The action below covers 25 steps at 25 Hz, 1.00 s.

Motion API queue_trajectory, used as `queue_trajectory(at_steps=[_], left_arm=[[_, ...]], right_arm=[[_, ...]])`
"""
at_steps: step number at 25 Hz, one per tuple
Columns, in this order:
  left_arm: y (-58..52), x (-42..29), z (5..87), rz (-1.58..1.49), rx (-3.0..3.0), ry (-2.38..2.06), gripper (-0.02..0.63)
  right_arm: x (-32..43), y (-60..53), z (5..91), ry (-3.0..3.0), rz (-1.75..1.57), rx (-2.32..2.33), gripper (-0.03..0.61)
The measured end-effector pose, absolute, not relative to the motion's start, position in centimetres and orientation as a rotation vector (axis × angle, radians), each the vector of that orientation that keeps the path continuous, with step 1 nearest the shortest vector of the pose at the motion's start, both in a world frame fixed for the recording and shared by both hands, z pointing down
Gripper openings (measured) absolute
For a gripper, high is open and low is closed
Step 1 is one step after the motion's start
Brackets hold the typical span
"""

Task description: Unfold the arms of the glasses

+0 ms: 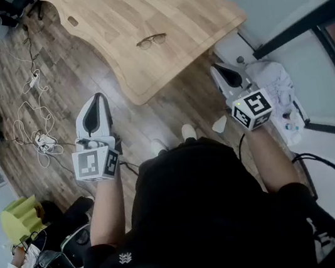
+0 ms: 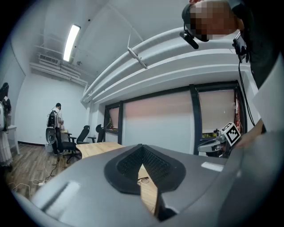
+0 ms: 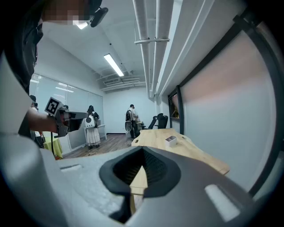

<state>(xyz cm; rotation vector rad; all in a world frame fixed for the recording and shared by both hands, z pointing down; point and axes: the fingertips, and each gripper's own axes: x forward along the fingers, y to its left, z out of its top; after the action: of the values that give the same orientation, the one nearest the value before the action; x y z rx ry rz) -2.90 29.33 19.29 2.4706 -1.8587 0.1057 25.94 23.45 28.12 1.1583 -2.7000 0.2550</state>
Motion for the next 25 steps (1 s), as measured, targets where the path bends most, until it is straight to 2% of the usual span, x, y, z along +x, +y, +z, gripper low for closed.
queue_trajectory(at_steps=[17, 25], left_arm=[[26.6, -0.4, 22.5, 0.186, 2.362, -1.924, 0.003], [20.5, -3.9, 22.4, 0.184, 2.367, -1.900, 0.003]], right_arm=[[27.8, 18.6, 32.0, -2.718, 0.331, 1.053, -0.002], [22.9, 13.5, 32.7, -2.680, 0.348, 1.004, -0.002]])
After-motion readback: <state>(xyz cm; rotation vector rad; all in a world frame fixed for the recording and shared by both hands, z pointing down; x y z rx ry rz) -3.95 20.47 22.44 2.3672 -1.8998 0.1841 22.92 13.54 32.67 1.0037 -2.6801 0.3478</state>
